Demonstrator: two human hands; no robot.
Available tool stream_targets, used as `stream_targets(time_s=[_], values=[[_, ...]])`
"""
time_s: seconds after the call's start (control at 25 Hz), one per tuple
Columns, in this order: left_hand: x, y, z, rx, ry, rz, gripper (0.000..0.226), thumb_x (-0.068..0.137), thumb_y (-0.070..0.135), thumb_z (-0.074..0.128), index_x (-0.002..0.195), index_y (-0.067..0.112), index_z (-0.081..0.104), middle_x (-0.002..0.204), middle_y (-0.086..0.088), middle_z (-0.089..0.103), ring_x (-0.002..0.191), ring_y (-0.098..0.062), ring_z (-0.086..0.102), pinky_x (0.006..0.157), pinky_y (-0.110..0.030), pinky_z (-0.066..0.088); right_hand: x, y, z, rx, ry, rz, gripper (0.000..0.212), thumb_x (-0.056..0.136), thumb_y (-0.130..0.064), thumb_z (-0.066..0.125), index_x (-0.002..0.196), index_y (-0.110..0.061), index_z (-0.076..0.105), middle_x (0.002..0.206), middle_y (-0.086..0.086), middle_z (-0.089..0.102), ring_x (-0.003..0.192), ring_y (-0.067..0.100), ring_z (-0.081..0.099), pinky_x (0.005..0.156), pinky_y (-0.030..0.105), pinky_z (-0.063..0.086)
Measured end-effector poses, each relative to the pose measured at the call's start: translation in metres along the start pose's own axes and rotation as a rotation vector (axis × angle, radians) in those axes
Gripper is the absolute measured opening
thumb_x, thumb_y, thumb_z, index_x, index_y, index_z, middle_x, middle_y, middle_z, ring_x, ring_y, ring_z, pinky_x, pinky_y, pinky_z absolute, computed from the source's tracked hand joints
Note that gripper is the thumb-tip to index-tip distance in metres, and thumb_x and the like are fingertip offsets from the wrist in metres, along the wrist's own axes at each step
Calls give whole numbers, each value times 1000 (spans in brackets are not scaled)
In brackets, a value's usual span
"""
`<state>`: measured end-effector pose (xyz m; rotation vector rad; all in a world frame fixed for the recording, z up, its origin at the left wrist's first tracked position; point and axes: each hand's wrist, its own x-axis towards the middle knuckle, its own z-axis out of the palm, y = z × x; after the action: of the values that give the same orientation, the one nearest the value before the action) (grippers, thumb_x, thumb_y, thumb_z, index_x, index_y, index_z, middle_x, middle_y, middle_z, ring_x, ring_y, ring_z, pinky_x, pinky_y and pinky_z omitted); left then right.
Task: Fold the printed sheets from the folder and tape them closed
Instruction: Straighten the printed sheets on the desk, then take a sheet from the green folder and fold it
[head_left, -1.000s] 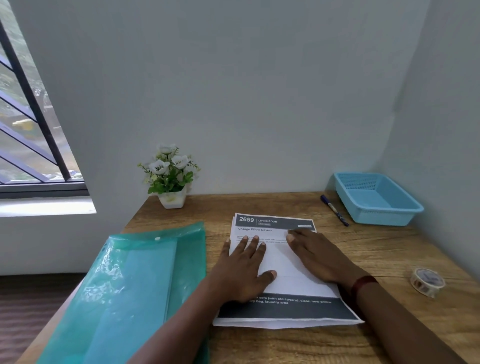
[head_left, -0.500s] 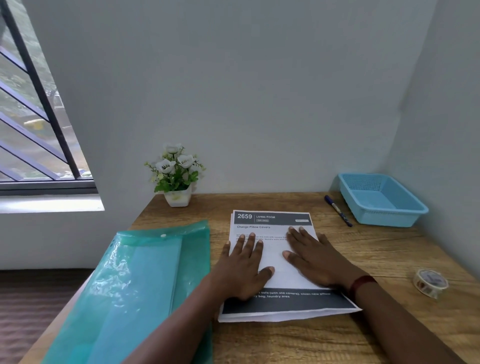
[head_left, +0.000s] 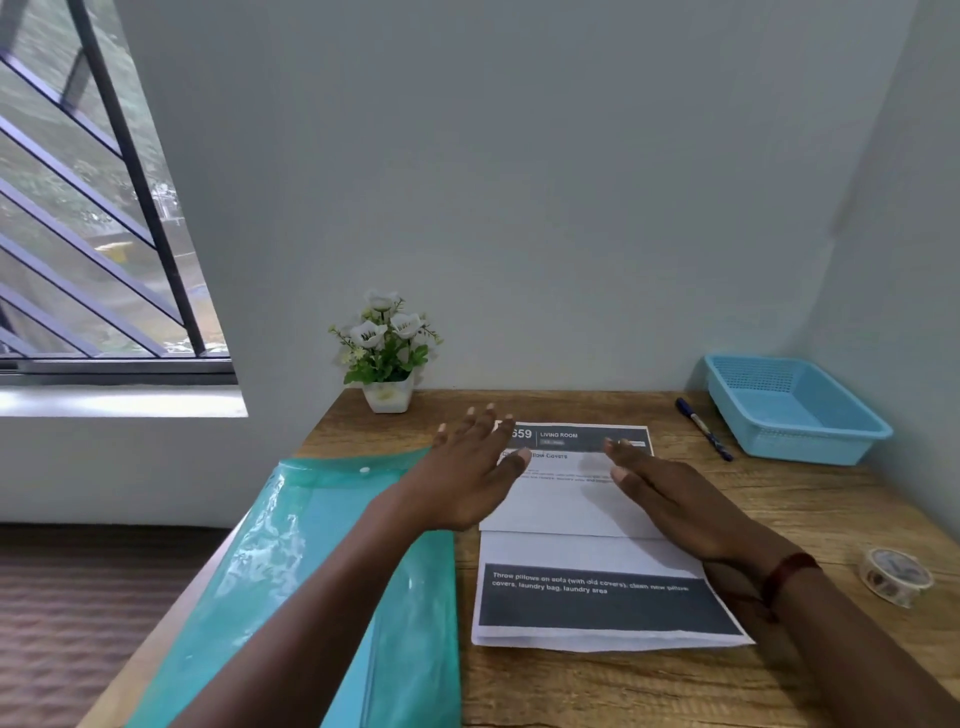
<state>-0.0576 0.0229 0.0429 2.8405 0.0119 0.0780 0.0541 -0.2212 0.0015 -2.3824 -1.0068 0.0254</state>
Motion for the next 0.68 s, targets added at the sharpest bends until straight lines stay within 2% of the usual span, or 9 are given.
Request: stream_targets(time_s=[0.08,0.16,0.28,0.44,0.56,0.68], values=[[-13,-16,2,-6,-1,-48,61,103,48,22,156,22,6,164,-3,-6,149,-19,-12,122,-45,-3,-2,-7,2,-97,-65,-47,56,98,-49,30,150,-28,31,156,-8,31,142,6,31,110,19,24],[-26,-31,2,21,5,-94,61,103,48,24,156,22,8,164,-2,-6,149,-19,-11,120,-43,-3,0,-18,4,-216,-156,-100,53,101,-45,32,151,-28,26,157,-8,28,142,9,31,111,21,25],[-44,-49,1,17,26,-155,61,103,49,26,156,23,12,164,0,0,150,-18,-5,120,-41,-1,6,-42,9,-331,-262,-173,58,101,-48,29,154,-28,17,160,-9,18,145,7,22,115,21,17],[-66,-74,1,-40,133,-251,56,100,45,40,152,26,28,162,1,18,147,-24,20,117,-43,21,17,-86,21,-419,-273,-330,57,102,-48,31,153,-26,22,160,-9,20,145,8,25,117,23,20],[-76,-97,3,-163,369,-354,41,94,30,54,134,23,54,141,-1,48,123,-21,49,102,-32,38,28,-110,39,-422,-270,-462,47,102,-41,36,146,-23,39,155,-7,34,139,12,36,113,29,32],[-80,-117,5,-252,577,-466,25,86,19,60,110,21,68,117,-1,61,91,-18,58,81,-25,38,43,-126,60,-421,-315,-525,46,102,-38,38,144,-20,42,153,-4,38,137,15,39,109,32,36]])
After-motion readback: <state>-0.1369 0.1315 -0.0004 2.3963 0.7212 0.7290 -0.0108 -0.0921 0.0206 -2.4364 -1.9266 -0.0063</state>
